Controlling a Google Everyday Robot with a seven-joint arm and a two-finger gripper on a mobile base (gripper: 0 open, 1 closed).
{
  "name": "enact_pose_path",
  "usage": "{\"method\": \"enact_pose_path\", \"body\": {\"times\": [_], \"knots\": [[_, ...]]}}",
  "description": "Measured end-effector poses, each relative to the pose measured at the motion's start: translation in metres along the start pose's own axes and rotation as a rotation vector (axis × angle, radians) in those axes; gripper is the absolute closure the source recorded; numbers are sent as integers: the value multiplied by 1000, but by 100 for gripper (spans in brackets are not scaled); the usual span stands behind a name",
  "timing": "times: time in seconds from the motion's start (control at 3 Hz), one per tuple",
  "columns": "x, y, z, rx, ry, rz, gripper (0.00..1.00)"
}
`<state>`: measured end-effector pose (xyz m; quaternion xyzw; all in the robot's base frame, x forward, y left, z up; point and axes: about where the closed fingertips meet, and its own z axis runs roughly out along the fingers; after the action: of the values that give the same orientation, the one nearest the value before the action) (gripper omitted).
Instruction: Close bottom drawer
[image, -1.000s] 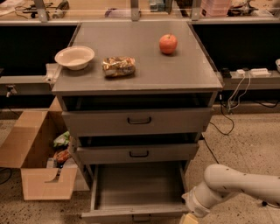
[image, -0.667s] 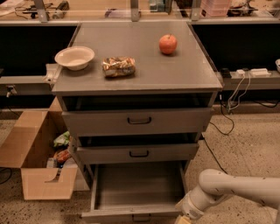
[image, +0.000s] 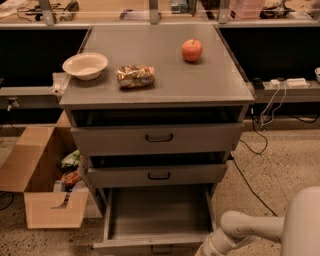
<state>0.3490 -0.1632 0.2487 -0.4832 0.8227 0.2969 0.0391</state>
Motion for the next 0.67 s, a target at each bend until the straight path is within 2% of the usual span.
{"method": "enact_pose_path", "body": {"times": [0.33,0.67], "knots": [[18,-30,41,4,-40,59,88],[18,-65,60,61,-95,105,100]]}}
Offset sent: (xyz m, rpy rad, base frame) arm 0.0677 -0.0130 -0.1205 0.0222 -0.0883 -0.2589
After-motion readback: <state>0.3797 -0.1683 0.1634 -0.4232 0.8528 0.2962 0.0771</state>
